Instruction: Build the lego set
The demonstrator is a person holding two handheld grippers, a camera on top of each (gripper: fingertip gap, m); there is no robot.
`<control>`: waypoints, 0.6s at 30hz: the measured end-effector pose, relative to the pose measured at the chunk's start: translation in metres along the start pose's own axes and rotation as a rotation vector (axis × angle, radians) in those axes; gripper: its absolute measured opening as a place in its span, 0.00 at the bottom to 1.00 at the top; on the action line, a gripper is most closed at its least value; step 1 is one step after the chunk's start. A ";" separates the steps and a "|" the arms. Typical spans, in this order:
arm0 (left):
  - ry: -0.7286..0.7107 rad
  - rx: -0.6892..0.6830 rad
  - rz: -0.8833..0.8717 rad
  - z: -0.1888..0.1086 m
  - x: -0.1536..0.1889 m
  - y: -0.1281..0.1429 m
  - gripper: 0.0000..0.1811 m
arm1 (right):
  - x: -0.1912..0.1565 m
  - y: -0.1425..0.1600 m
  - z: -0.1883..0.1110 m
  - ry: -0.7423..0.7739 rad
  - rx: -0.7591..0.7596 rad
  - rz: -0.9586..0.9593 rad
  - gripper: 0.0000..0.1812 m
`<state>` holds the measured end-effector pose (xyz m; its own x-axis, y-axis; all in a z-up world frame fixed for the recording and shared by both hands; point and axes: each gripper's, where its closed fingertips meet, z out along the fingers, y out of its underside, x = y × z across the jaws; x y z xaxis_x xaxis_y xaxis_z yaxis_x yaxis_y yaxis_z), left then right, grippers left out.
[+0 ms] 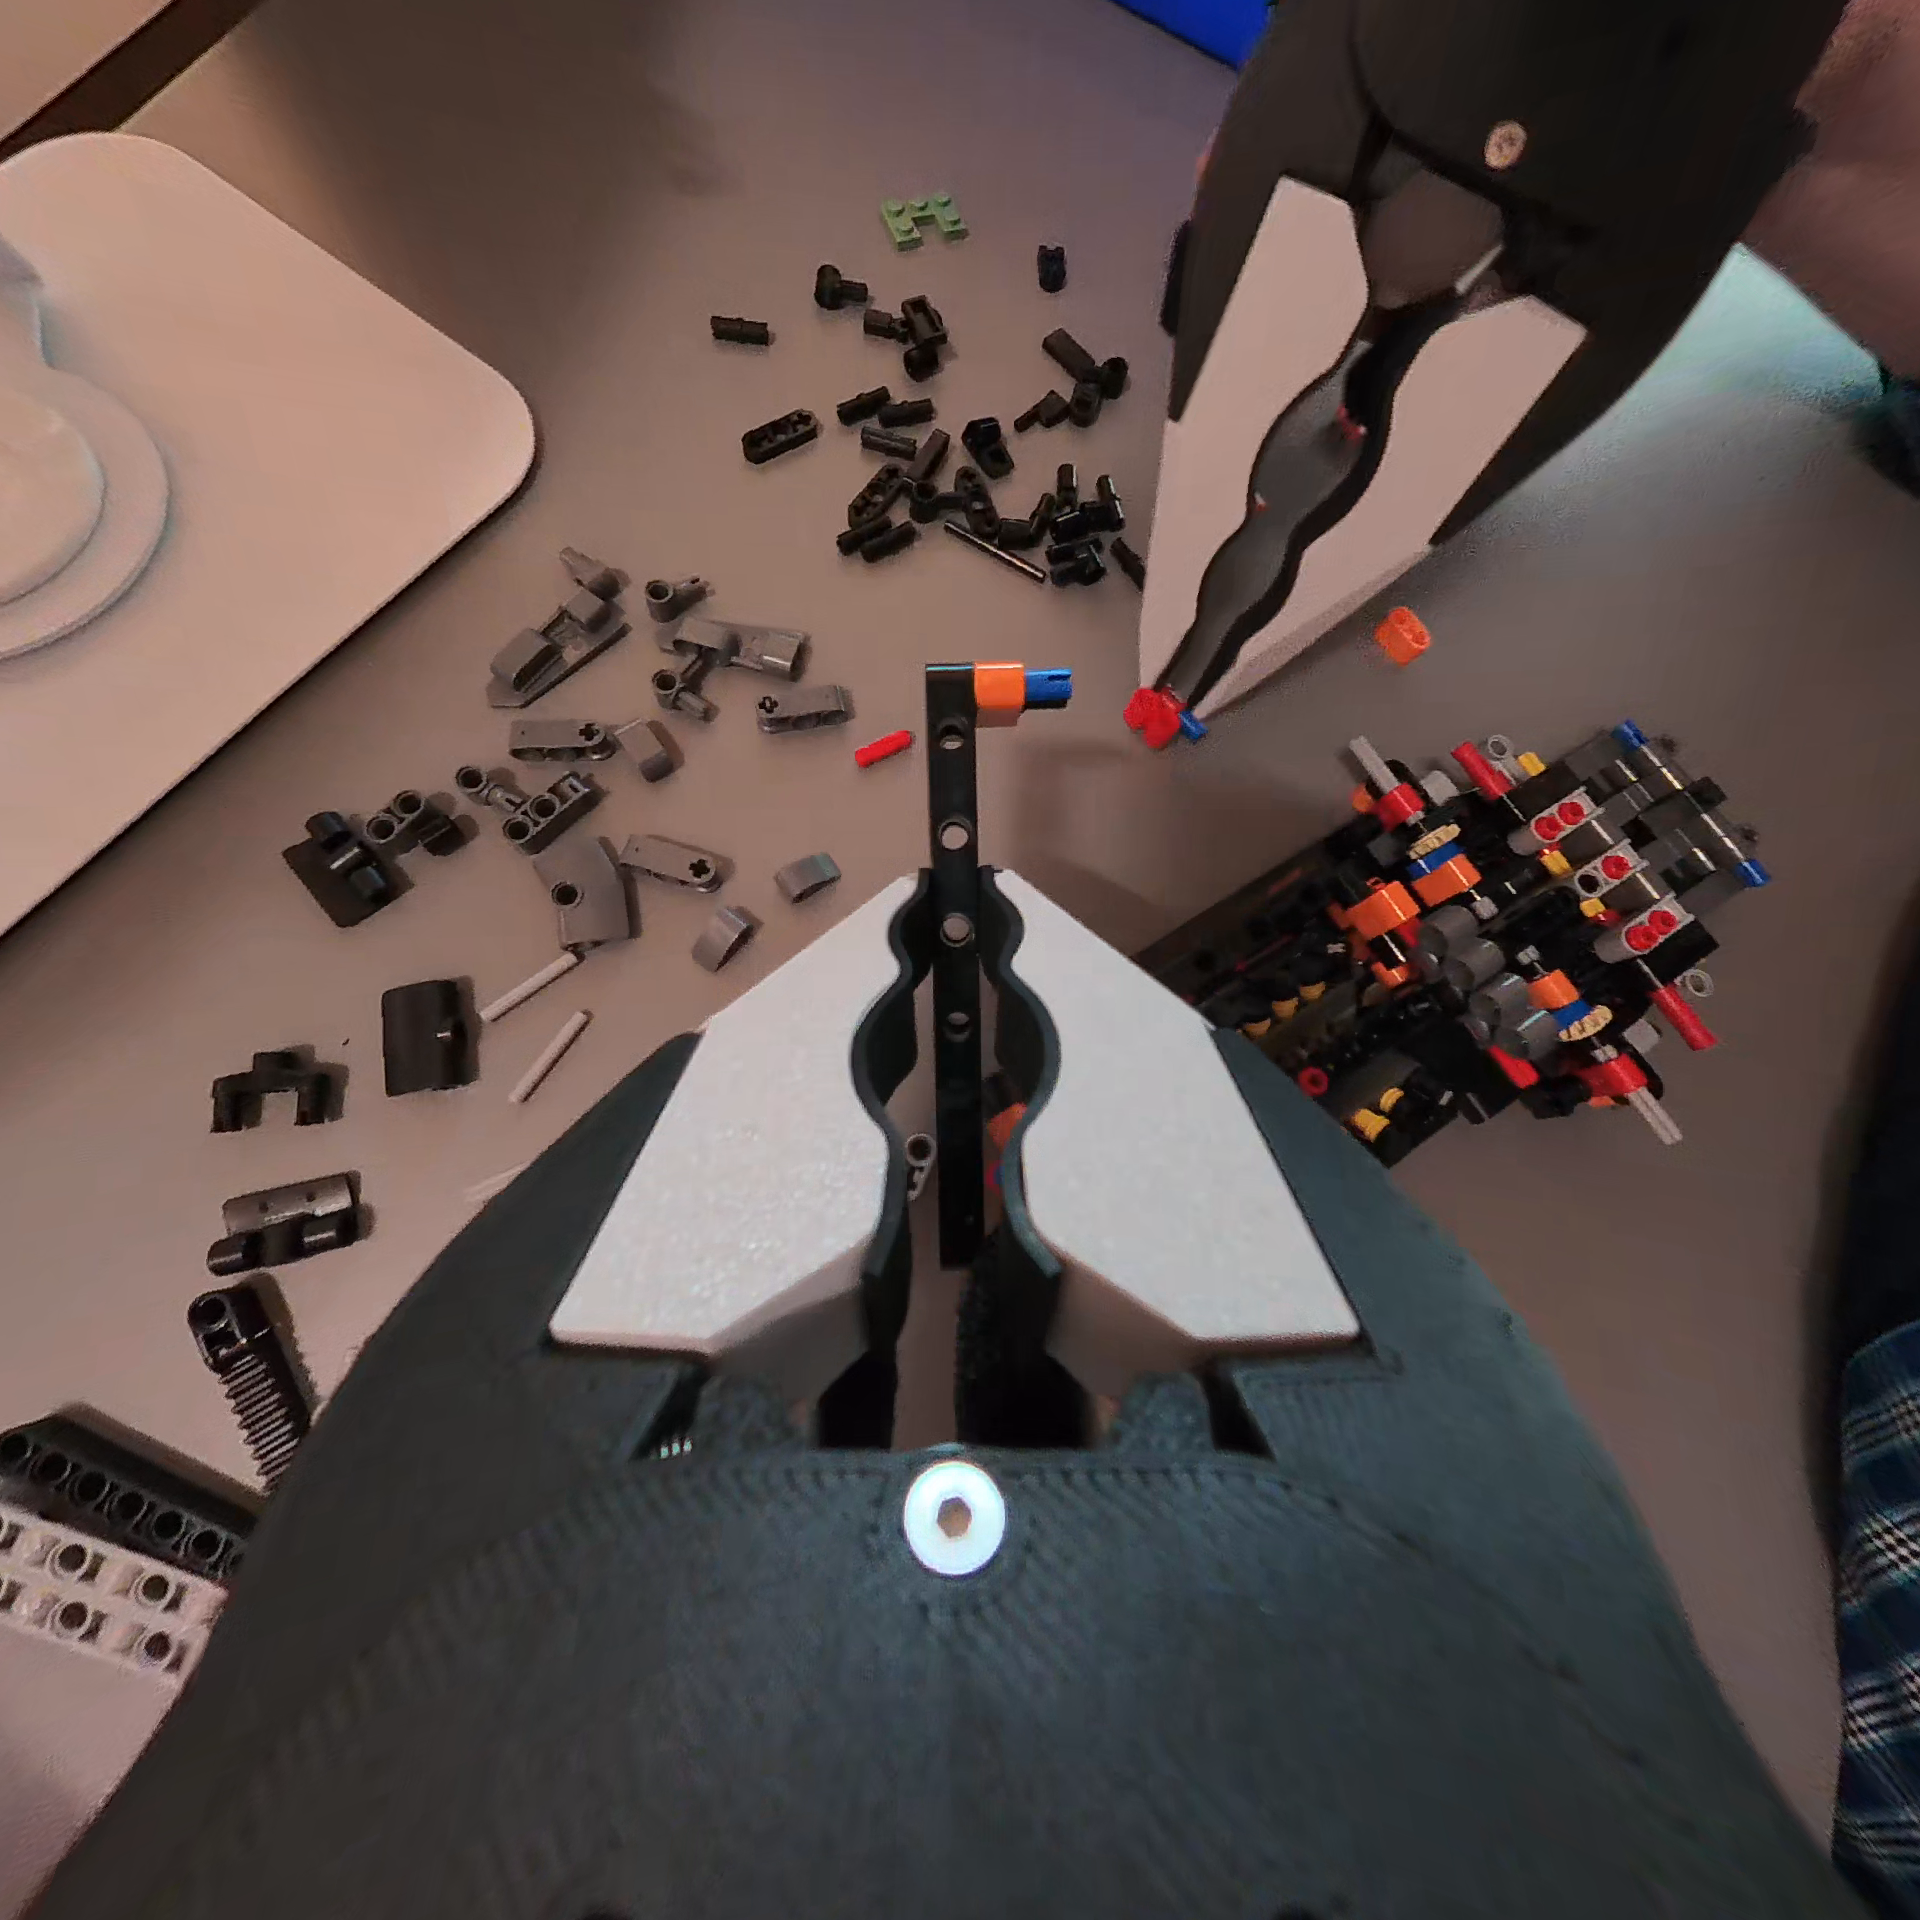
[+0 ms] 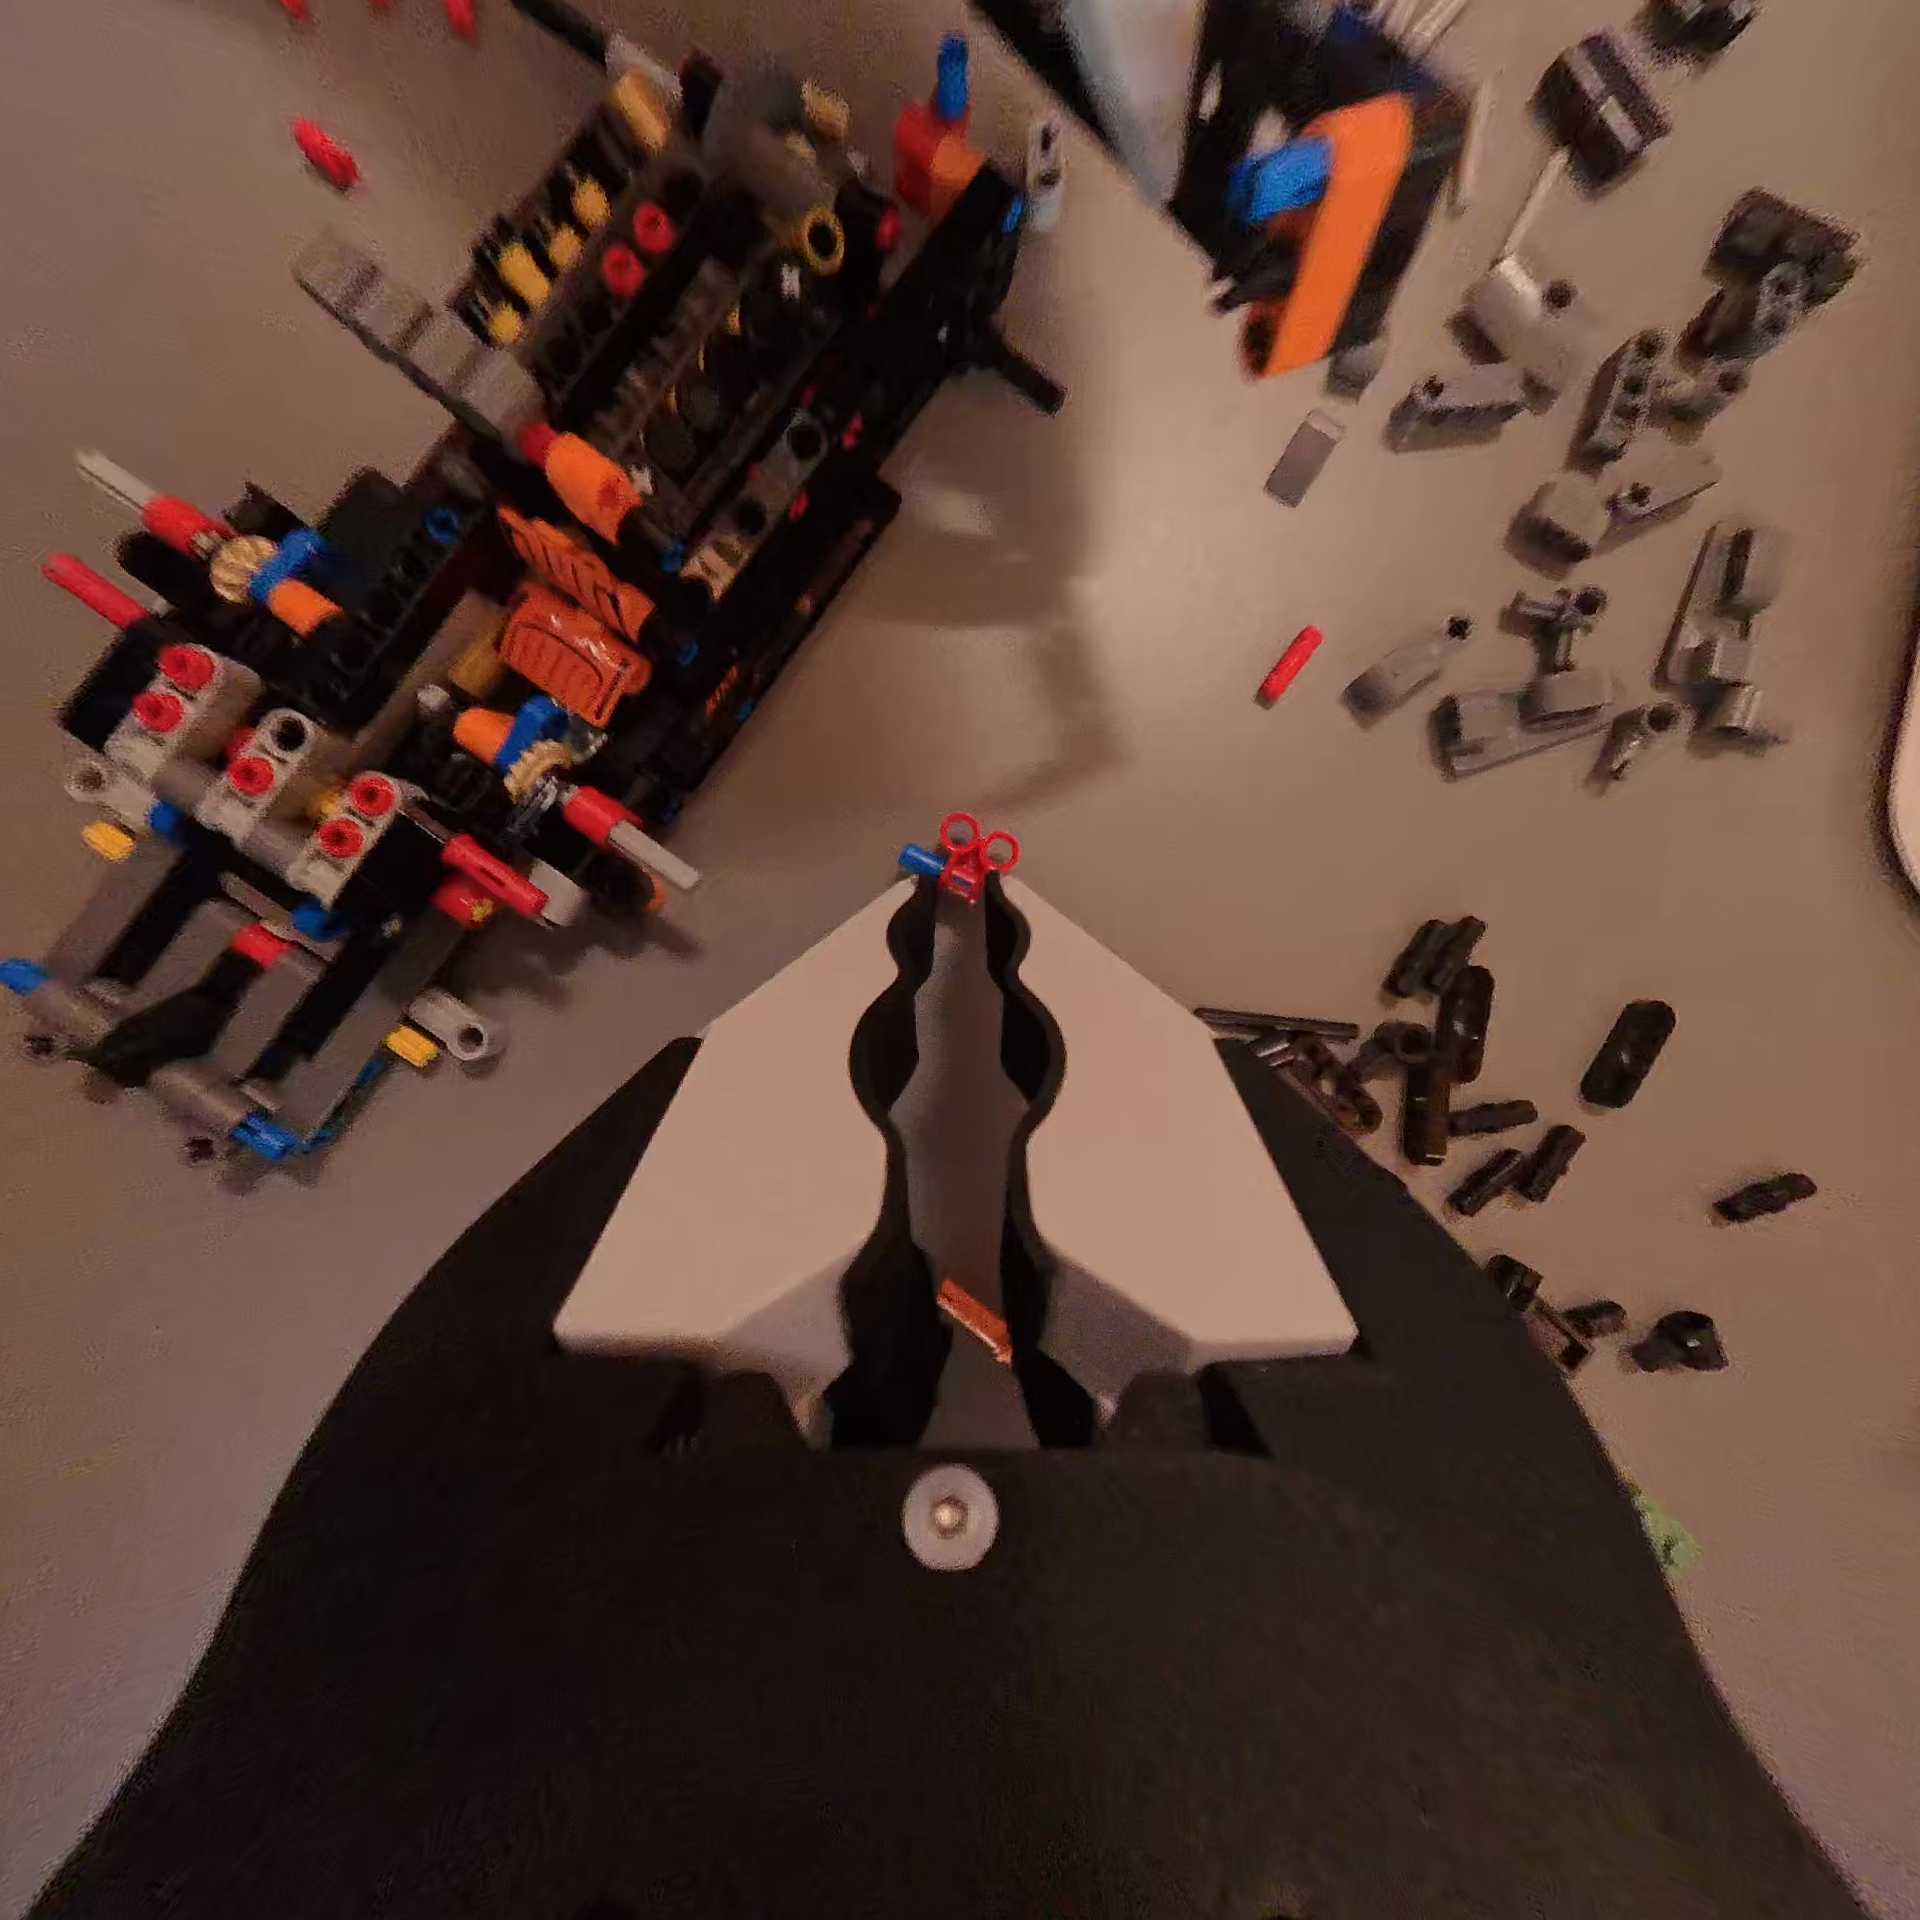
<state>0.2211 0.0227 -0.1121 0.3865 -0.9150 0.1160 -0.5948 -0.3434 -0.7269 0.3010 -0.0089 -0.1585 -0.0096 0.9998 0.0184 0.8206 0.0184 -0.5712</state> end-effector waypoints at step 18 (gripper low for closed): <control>-0.061 -0.118 0.479 0.025 0.024 -0.010 0.04 | -0.011 -0.039 -0.033 -0.441 0.301 0.430 0.03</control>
<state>0.2537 0.0095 -0.1193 0.0885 -0.9630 -0.2547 -0.7901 0.0879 -0.6066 0.2885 -0.0209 -0.1094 -0.0032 0.8280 -0.5607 0.6094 -0.4429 -0.6576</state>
